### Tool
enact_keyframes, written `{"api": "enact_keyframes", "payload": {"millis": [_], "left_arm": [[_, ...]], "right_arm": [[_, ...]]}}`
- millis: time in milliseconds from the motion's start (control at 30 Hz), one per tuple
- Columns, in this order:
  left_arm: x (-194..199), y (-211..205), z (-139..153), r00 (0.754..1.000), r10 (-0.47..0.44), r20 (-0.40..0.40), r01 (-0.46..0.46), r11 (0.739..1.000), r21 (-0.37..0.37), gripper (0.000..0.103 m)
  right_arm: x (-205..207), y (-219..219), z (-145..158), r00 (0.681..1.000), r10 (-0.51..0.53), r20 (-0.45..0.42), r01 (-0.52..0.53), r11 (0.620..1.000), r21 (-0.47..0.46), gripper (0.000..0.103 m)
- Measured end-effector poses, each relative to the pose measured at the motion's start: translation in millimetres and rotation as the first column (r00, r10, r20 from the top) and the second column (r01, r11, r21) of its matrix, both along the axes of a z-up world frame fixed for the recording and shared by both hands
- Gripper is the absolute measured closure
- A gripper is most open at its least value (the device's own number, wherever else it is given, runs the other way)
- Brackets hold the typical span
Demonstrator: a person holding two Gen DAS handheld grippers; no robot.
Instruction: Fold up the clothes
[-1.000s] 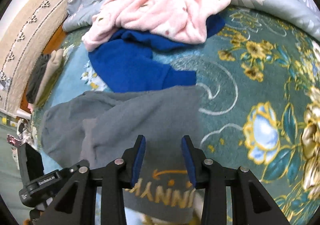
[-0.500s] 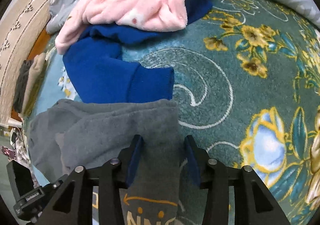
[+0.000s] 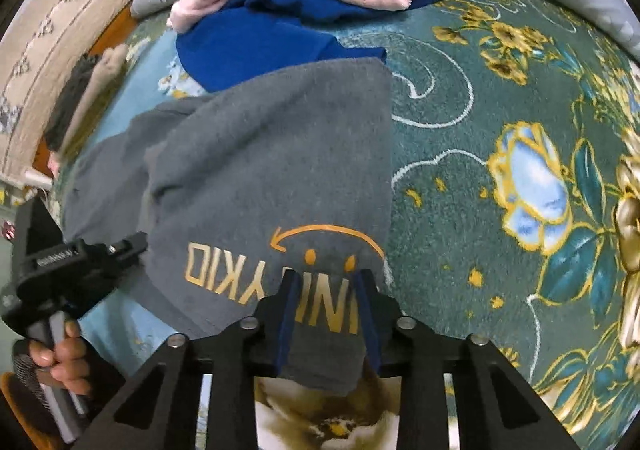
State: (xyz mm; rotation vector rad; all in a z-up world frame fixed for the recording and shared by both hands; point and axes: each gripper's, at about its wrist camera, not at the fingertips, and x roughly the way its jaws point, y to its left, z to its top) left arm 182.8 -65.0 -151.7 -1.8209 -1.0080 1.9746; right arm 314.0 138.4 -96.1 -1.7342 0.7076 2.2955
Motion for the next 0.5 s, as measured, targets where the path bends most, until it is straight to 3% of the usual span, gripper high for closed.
{"api": "enact_keyframes", "payload": {"millis": [200,333,400,500], "left_arm": [[2,-4,2,1.000,0.002,-0.001,-0.002,1.000,0.001,0.093],[7,-17,18,0.999,0.029,-0.014,-0.029,0.999,0.018,0.093],[9,-36,34,0.995,0.088,-0.046,-0.085,0.994,0.065,0.091],[4,-91,65,0.953,0.271,-0.133,-0.246,0.953,0.177,0.075]], "right_arm": [[-4,-6,-7,0.998,0.048,0.032,-0.049,0.998,0.038,0.077],[-2,-3,5,1.000,0.006,0.006,-0.006,1.000,0.024,0.076],[-2,0,14,0.999,-0.023,-0.033,0.023,1.000,0.009,0.077],[-3,2,25,0.997,-0.042,-0.066,0.043,0.999,0.006,0.077]]}}
